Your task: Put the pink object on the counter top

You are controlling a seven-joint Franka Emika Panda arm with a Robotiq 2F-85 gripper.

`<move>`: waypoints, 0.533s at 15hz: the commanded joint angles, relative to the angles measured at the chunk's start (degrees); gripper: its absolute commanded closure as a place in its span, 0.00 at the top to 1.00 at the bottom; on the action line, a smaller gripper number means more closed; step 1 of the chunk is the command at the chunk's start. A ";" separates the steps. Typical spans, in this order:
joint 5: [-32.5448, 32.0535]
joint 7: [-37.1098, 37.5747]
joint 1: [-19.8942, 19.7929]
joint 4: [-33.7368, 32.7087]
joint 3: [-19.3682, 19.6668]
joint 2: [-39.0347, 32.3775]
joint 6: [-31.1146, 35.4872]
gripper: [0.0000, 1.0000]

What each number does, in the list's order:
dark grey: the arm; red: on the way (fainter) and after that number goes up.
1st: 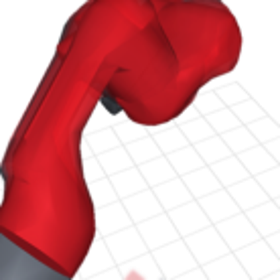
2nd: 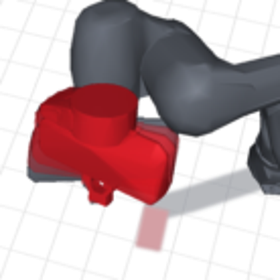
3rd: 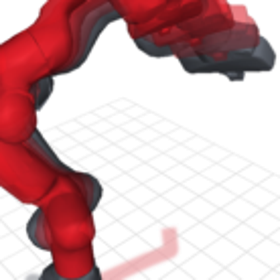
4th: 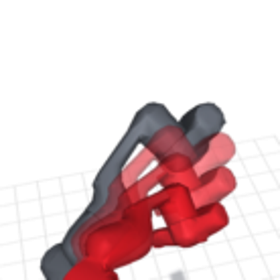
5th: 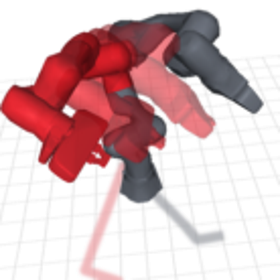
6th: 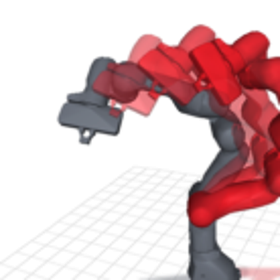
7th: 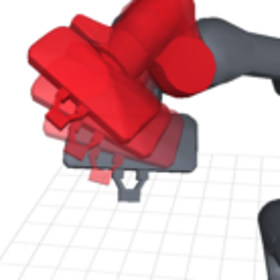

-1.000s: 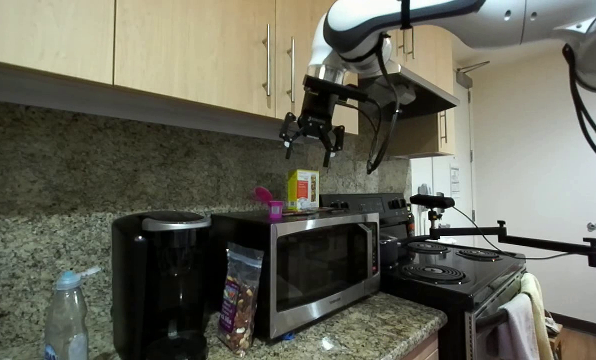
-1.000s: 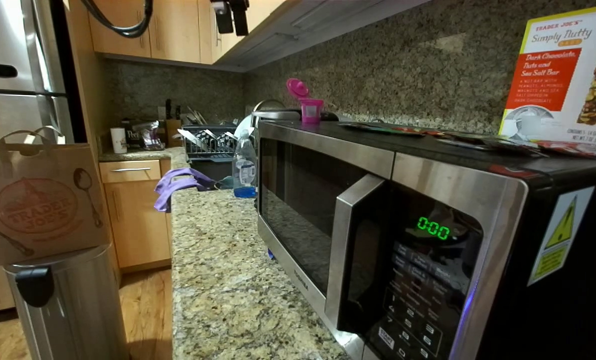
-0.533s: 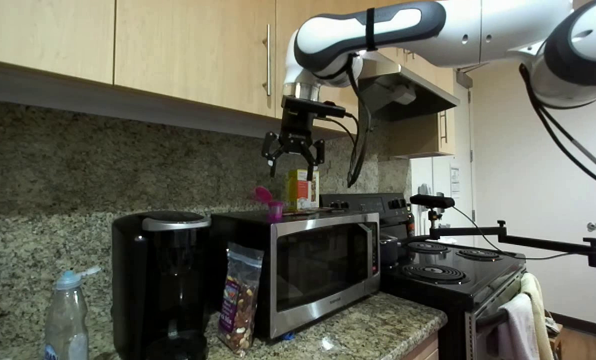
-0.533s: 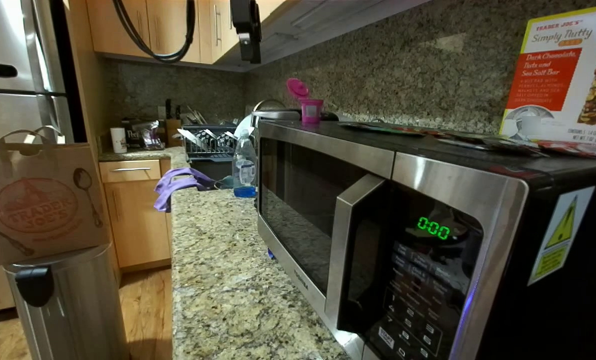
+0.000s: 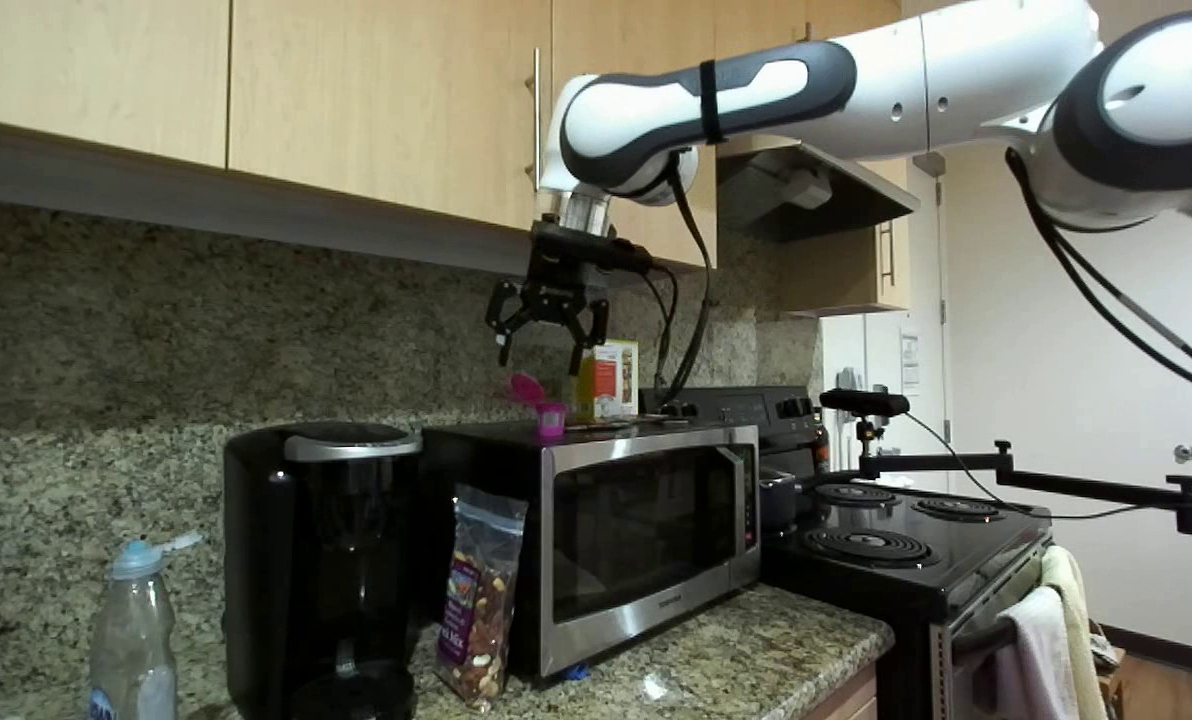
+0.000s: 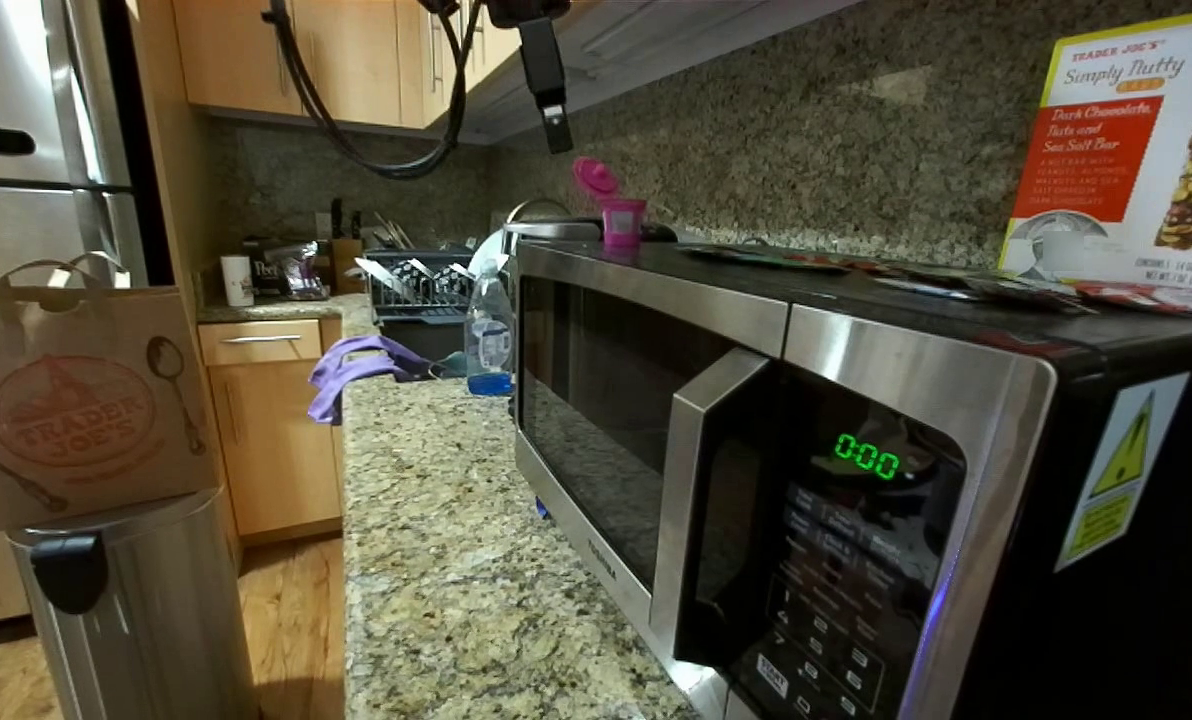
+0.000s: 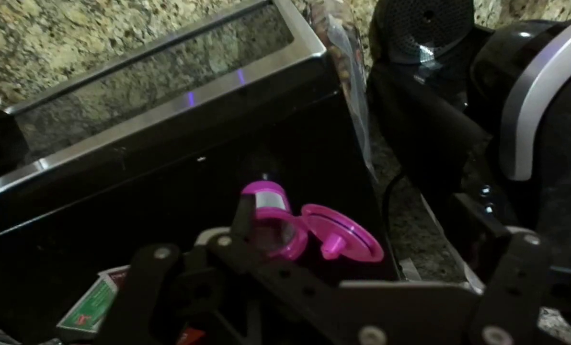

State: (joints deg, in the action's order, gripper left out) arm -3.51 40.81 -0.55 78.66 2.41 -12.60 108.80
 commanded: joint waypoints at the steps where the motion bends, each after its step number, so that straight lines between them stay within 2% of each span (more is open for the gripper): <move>1: -2.46 0.46 0.63 1.65 0.18 -0.13 4.75 1.00; 8: -6.91 3.73 0.59 3.41 2.00 0.10 8.45 1.00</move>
State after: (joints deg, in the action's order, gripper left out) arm -8.43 42.82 -0.15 80.33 3.80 -13.47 115.58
